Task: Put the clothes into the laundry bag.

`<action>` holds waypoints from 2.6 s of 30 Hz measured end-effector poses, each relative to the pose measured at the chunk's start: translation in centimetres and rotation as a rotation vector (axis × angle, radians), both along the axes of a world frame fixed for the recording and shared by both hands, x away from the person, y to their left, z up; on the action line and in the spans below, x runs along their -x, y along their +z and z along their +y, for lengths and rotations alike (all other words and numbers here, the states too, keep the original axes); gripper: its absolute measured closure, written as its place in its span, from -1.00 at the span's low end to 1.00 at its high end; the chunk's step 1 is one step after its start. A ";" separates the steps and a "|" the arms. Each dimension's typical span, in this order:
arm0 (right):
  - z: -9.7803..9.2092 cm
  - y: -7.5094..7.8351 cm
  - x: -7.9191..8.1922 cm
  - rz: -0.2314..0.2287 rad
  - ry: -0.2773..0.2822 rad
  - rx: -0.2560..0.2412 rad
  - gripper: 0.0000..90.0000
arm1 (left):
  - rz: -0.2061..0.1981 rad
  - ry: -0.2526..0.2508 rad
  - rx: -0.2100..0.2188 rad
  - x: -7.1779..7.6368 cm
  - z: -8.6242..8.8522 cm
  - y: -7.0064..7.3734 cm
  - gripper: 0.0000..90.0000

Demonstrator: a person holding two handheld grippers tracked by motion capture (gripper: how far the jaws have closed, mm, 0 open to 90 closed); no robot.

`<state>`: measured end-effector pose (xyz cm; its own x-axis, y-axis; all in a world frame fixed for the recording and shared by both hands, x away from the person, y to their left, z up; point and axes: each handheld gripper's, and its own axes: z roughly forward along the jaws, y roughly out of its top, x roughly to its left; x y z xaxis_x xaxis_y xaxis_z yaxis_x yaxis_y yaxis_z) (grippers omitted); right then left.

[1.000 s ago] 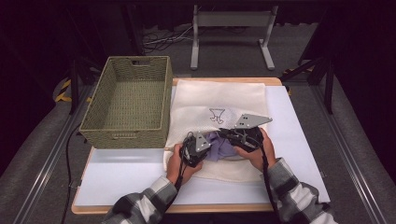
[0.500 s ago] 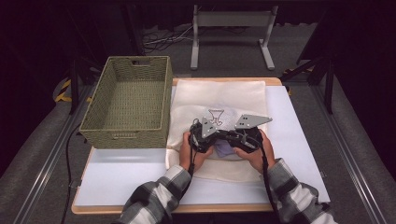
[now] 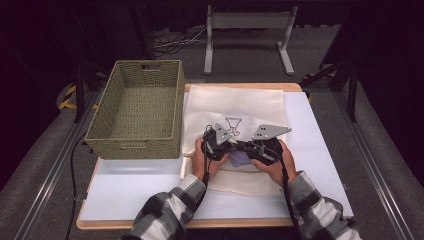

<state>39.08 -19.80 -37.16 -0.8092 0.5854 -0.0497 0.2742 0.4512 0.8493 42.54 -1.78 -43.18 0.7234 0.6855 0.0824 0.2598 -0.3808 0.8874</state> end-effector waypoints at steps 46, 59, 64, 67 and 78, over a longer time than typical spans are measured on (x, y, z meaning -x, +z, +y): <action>0.0 0.1 0.1 -0.020 -0.002 0.017 0.97 | -0.040 -0.211 -0.144 3.3 -1.3 -1.3 0.92; 0.0 0.4 0.4 -0.024 0.009 0.005 0.97 | -0.061 0.092 -0.090 0.1 0.5 -1.0 0.93; 0.4 0.2 0.5 -0.013 0.027 0.016 0.97 | -0.041 0.174 -0.042 -0.9 0.7 -0.4 0.93; 0.6 -0.1 0.5 -0.008 0.030 0.031 0.97 | -0.025 0.192 -0.030 -1.4 0.5 -0.5 0.93; 1.1 -1.0 0.3 -0.003 0.028 0.067 0.97 | 0.003 0.200 -0.003 -1.9 0.3 -0.7 0.92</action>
